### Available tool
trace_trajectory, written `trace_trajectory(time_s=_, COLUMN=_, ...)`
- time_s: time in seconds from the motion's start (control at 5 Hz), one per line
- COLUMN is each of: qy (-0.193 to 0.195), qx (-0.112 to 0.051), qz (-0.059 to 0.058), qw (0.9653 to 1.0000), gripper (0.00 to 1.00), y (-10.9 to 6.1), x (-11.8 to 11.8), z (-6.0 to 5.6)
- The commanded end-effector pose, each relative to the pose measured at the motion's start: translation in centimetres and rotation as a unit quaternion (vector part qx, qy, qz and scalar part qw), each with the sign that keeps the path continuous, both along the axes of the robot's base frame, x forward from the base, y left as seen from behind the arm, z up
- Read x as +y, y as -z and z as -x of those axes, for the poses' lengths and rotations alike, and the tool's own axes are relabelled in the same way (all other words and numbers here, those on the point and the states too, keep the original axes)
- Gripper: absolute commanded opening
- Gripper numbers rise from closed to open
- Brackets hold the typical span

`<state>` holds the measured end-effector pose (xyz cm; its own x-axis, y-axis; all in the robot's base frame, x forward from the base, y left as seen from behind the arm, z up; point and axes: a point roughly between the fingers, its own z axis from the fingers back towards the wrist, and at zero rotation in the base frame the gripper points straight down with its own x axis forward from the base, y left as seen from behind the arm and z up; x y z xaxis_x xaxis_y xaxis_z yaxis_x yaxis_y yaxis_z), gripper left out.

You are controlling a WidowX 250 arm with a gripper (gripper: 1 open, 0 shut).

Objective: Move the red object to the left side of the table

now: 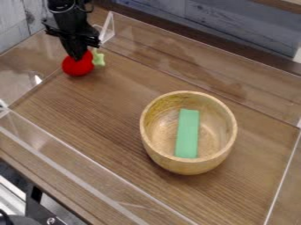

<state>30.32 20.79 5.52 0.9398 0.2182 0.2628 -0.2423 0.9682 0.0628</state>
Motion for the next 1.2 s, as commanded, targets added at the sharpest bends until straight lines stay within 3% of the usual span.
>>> trace_trajectory(time_s=0.0, qy=-0.012, qx=-0.026, qz=-0.009, qw=0.9995, gripper=0.0, y=-1.8, x=1.03, z=-0.65)
trace_trajectory(time_s=1.0, qy=-0.04, qx=-0.03, qz=0.025, qw=0.9984, gripper=0.0, y=-1.5, x=1.03, z=-0.6)
